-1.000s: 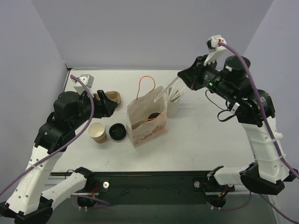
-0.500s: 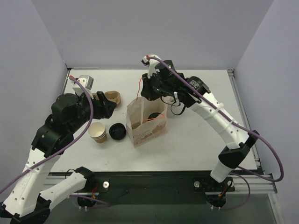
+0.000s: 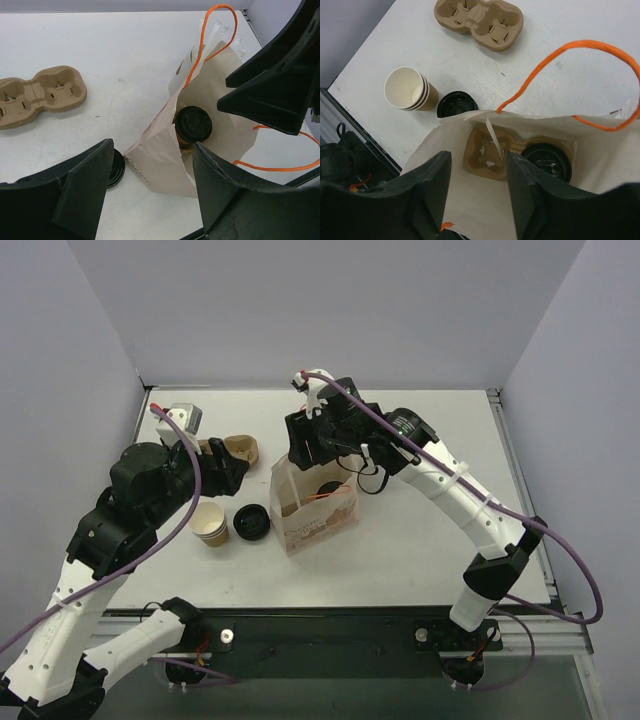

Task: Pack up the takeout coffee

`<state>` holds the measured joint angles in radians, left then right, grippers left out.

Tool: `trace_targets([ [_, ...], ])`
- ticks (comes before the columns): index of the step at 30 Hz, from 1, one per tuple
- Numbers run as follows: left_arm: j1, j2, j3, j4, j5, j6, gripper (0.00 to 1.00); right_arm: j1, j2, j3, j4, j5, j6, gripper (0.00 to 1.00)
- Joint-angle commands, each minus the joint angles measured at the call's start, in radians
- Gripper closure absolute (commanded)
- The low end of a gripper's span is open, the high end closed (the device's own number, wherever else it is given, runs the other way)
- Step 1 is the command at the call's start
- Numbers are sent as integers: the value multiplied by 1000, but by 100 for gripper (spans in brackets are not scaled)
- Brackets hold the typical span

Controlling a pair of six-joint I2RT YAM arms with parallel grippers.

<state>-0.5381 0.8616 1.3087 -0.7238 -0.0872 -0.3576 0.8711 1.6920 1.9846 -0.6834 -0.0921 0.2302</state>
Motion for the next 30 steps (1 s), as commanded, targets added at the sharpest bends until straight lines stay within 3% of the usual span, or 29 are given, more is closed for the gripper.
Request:
trace_targets([
  [1,-8,-18,32,38,-3,26,26,-1,-115,5,-37,118,27,44],
  [3,-8,-24,24,44,10,28,26,-3,-179,-36,-41,165,57,9],
  [4,-8,-26,18,53,29,23,26,0,-207,-58,-44,184,66,0],
  [8,-8,-39,-20,81,87,-7,21,2,-339,-223,-44,268,171,0],
  [9,-8,-48,-29,87,87,-17,13,2,-395,-252,-45,287,229,0],
  [15,-6,-117,-153,130,125,-58,9,2,-613,-475,-44,454,440,0],
  [16,-5,-127,-166,142,145,-60,3,2,-635,-504,-44,460,463,0],
  [21,-5,-208,-232,167,155,-113,3,3,-742,-641,-44,477,518,0],
  [30,-5,-288,-282,182,135,-110,3,3,-769,-662,-44,499,512,0],
])
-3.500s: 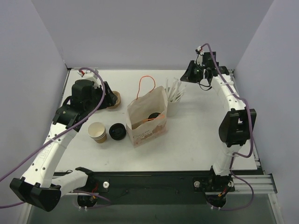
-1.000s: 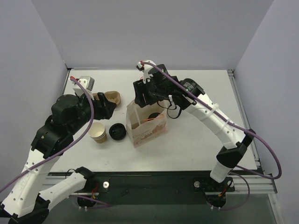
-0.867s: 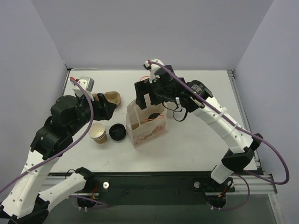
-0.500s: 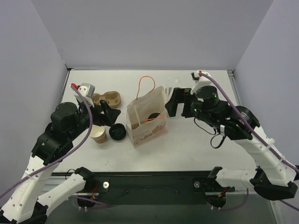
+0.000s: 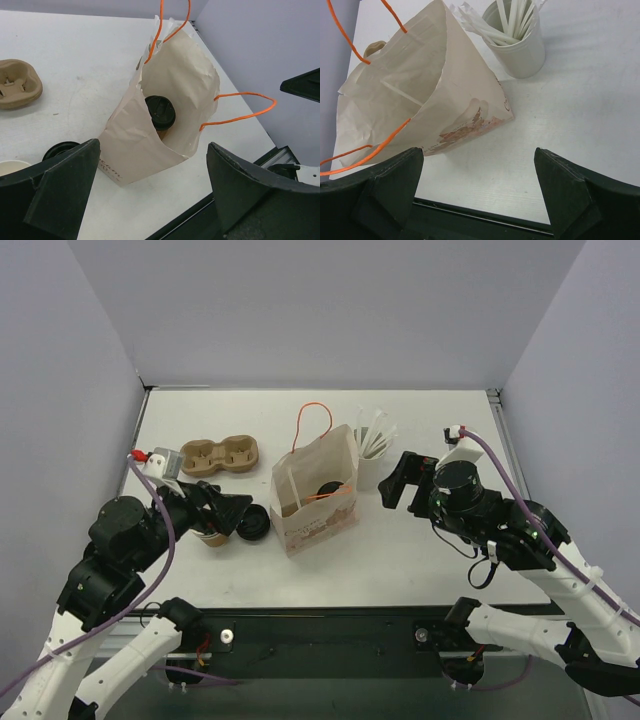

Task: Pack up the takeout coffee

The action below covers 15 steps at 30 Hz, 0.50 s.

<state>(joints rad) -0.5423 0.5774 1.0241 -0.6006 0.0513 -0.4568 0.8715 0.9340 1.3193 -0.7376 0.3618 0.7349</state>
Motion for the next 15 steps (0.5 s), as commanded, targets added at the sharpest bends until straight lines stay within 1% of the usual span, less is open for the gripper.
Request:
trace_targets([
  [1,-1,-2,4,52,-13,-11,3,3,-9,3,10,43,8,0],
  [15,-1,-39,-10,16,-44,-22,3,3,5,-6,20,9,-9,0],
])
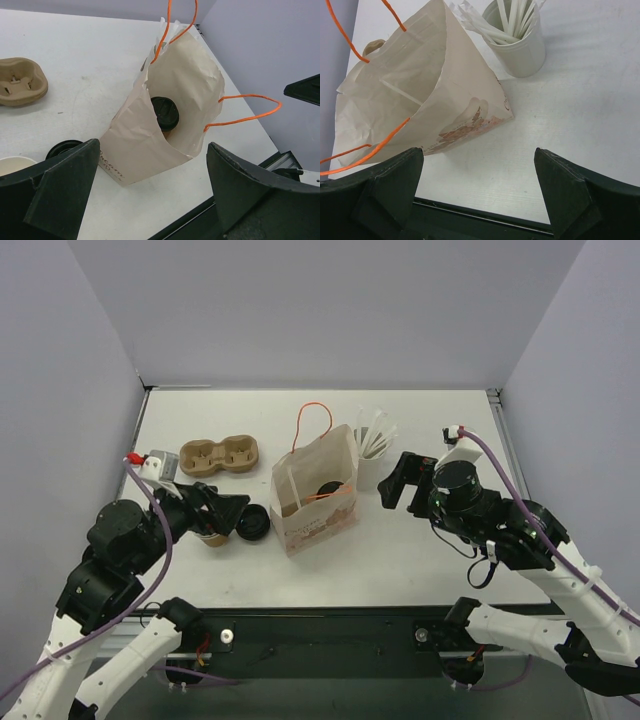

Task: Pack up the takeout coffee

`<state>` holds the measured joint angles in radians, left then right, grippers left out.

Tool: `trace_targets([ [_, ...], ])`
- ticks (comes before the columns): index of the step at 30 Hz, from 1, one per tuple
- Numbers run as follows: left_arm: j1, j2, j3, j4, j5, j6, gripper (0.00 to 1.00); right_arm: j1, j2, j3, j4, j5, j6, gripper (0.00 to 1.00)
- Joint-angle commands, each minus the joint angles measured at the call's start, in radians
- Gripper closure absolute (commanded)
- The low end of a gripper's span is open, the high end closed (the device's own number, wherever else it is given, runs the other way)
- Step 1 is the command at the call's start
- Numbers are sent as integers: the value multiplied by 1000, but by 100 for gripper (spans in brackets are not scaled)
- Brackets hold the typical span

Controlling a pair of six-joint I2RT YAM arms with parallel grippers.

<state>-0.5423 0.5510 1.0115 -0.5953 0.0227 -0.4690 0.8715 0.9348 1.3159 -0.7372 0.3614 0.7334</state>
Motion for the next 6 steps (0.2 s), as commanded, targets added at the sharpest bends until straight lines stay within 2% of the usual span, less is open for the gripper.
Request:
trace_targets([
  [1,-1,-13,4,8,-15,-10,3,3,4,0,21,10,-8,0],
  [6,-1,-16,2,2,-15,-13,3,1,1,5,30,-2,-32,0],
])
